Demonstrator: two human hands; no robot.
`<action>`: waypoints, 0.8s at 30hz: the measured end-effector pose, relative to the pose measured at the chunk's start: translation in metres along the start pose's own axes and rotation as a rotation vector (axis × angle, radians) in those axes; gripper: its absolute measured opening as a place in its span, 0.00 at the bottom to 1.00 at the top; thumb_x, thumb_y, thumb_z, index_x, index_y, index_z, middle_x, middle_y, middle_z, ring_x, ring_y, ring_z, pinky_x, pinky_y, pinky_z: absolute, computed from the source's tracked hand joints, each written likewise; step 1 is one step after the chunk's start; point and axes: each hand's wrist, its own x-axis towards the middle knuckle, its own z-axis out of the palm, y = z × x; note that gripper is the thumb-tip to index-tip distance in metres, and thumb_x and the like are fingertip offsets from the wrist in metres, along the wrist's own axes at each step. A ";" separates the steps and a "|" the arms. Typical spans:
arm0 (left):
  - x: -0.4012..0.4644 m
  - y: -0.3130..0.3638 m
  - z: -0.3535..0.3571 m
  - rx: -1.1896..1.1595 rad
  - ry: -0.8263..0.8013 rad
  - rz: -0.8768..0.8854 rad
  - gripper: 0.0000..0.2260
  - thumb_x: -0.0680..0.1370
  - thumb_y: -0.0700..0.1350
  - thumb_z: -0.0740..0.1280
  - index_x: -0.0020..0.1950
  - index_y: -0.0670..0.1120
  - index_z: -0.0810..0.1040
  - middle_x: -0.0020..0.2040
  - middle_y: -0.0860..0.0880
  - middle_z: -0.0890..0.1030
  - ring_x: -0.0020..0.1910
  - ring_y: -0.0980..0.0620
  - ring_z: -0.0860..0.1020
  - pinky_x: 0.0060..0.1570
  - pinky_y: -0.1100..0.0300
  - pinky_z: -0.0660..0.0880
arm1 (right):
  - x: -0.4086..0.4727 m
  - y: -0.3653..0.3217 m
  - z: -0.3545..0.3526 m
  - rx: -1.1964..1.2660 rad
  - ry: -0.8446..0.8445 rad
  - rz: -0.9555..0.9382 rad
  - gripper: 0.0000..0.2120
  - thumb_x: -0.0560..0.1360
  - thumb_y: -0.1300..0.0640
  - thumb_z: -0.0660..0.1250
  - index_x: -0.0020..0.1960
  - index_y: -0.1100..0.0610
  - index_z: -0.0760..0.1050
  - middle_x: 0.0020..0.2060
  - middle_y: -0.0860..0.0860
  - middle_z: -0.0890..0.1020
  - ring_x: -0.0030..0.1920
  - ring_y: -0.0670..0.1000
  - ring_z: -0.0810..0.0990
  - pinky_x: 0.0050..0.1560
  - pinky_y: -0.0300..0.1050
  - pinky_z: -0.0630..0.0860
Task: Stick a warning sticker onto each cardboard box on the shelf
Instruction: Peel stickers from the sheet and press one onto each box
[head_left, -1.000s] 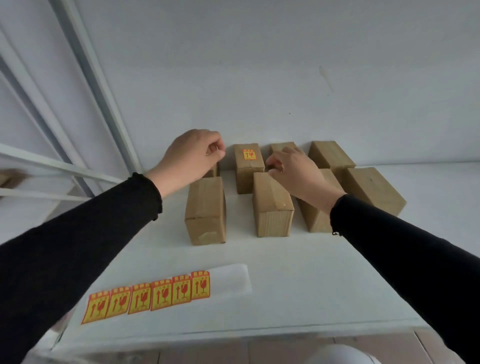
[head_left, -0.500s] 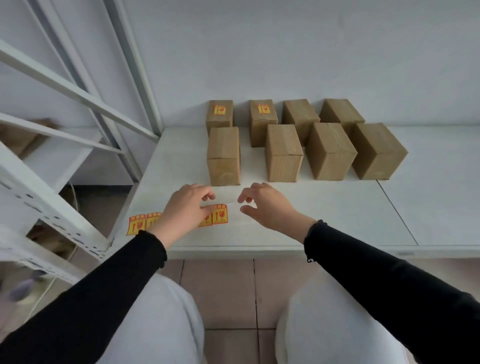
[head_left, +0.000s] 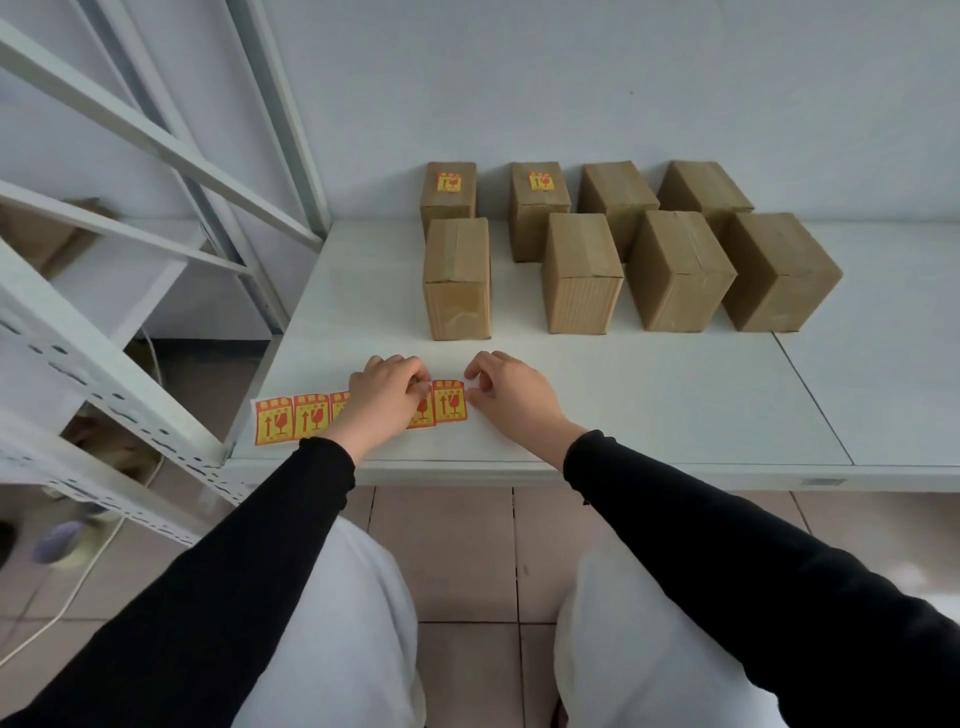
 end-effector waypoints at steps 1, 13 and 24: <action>0.000 0.001 0.000 -0.008 -0.001 0.000 0.07 0.84 0.49 0.59 0.53 0.51 0.76 0.52 0.52 0.79 0.56 0.46 0.72 0.50 0.51 0.64 | -0.001 -0.001 0.000 0.003 0.015 -0.002 0.09 0.76 0.52 0.68 0.54 0.53 0.77 0.42 0.46 0.75 0.40 0.49 0.75 0.35 0.42 0.66; -0.006 0.012 -0.010 -0.195 0.139 0.030 0.08 0.84 0.48 0.59 0.47 0.52 0.76 0.37 0.59 0.77 0.44 0.52 0.75 0.53 0.51 0.61 | -0.004 -0.012 -0.015 0.021 0.194 -0.072 0.04 0.77 0.52 0.67 0.43 0.48 0.78 0.39 0.43 0.77 0.35 0.44 0.72 0.33 0.39 0.65; -0.001 0.002 -0.007 -0.158 0.165 -0.063 0.06 0.79 0.47 0.67 0.56 0.53 0.78 0.52 0.54 0.79 0.54 0.50 0.76 0.52 0.52 0.66 | 0.001 -0.002 -0.034 0.169 0.265 -0.027 0.05 0.78 0.54 0.68 0.43 0.51 0.79 0.40 0.44 0.79 0.38 0.46 0.76 0.35 0.45 0.74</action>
